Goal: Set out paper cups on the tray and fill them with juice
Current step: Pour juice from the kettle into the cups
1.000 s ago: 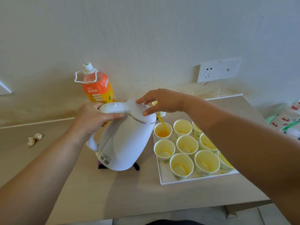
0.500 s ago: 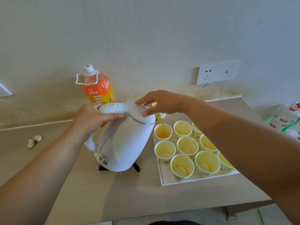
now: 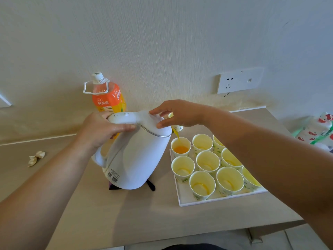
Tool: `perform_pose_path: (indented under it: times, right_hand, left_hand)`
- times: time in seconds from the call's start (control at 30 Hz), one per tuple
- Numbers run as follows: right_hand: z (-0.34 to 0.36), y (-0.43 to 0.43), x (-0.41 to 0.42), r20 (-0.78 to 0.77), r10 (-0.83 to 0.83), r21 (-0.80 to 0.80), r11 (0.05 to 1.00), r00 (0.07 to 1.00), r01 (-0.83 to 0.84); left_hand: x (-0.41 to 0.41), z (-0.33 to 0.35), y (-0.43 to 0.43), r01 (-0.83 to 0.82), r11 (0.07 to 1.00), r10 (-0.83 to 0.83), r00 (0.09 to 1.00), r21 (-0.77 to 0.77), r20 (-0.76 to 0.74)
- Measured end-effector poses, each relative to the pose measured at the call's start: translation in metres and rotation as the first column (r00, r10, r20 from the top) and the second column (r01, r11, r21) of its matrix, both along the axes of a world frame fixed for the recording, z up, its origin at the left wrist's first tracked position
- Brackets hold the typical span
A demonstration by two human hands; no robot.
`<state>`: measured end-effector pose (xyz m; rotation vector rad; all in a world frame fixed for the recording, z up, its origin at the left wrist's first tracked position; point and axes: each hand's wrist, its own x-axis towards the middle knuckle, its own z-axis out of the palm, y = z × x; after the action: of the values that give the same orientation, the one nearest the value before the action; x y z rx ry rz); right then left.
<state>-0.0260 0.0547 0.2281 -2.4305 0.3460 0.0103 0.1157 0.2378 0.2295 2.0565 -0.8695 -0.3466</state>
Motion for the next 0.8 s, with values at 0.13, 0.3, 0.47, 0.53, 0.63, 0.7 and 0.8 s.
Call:
perform_pose_path:
  times: [0.13,0.3,0.47,0.53,0.63,0.7,0.8]
  right_hand:
    - [-0.0002,-0.0002,-0.0007,0.007,-0.011,0.009,1.0,1.0,0.011]
    - [0.0018,0.0007,-0.0002,0.007,-0.022,-0.012,1.0,1.0,0.022]
    - [0.0039,0.002,-0.0001,-0.001,-0.023,-0.012,1.0,1.0,0.023]
    - [0.004,0.0019,0.0004,-0.003,-0.026,-0.013,1.0,1.0,0.026]
    - [0.0037,0.0017,0.0008,-0.001,-0.03,-0.011,1.0,1.0,0.03]
    - [0.0036,0.0021,-0.0001,0.001,-0.035,0.001,0.999,0.999,0.035]
    - [0.0034,0.0026,-0.0013,-0.005,-0.035,0.0,0.999,0.999,0.035]
  left_hand:
    - [-0.0008,0.0031,-0.0009,0.003,1.0,-0.003,1.0,0.011,0.004]
    - [-0.0014,0.0069,-0.0008,0.007,1.0,-0.007,1.0,0.015,0.012]
    - [-0.0003,0.0081,0.0005,0.019,1.0,-0.019,1.0,-0.003,0.017]
    - [0.0009,0.0082,0.0007,0.02,1.0,-0.02,0.999,-0.004,0.026]
    - [0.0013,0.0087,0.0005,0.02,1.0,-0.02,1.0,0.003,0.023]
    - [0.0006,0.0093,0.0004,0.023,1.0,-0.023,1.0,0.009,0.016]
    - [-0.0008,0.0088,0.0002,0.019,1.0,-0.019,1.0,0.015,0.021]
